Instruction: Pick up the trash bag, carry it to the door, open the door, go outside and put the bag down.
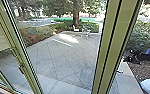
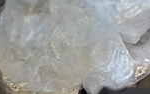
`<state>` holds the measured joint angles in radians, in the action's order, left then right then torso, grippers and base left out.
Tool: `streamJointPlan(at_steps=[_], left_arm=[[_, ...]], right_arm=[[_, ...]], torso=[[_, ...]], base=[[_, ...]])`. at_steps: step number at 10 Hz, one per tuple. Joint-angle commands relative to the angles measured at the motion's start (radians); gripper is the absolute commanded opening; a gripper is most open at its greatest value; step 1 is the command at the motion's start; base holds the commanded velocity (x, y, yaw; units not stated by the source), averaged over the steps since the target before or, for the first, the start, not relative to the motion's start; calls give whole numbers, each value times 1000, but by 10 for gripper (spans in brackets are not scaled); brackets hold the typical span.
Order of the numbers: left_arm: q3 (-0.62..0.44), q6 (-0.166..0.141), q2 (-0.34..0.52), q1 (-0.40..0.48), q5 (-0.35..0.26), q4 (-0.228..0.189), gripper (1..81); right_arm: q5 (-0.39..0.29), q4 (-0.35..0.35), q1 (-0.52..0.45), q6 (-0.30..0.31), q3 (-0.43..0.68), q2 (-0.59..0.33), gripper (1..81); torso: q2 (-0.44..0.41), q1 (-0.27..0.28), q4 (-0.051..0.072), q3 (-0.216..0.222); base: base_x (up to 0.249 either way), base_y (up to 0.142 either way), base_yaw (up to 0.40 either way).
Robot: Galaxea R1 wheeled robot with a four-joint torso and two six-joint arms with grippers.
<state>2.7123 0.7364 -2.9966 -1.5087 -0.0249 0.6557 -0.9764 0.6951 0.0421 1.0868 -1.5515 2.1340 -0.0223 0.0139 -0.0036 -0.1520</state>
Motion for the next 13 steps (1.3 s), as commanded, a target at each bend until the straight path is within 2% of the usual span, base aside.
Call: streamJointPlan(at_steps=[1,3,7,8,9,11,12,13], left_arm=[[0,6,7,23,-89,12,10],[0,6,13,23,-89,35,10],[0,5,11,21,-90,41,10],[0,5,10,21,-90,42,10],[0,5,10,21,-90,50,10],[0,5,5,18,-90,53,10],[0,5,4,15,-90,53,10],[0,5,4,14,-90,54,10]], right_arm=[[-33,247,-167,-97,-65,-12,811],[-28,303,-161,-146,-116,6,811],[-13,334,-156,-226,-189,22,811],[-10,351,-155,-228,-208,22,811],[-8,366,-155,-232,-212,20,811],[-8,388,-162,-267,-226,19,811],[-7,405,-162,-288,-243,19,811],[5,414,-158,-297,-263,17,811]], torso=[[0,0,0,0],[0,0,0,0],[0,0,0,0],[0,0,-22,0],[0,0,-26,0],[0,0,-47,0],[0,0,-34,0],[0,0,-40,0]], base=[[0,0,0],[0,0,0],[0,0,0],[0,0,0],[0,0,0],[0,0,0],[0,0,0],[0,0,0]])
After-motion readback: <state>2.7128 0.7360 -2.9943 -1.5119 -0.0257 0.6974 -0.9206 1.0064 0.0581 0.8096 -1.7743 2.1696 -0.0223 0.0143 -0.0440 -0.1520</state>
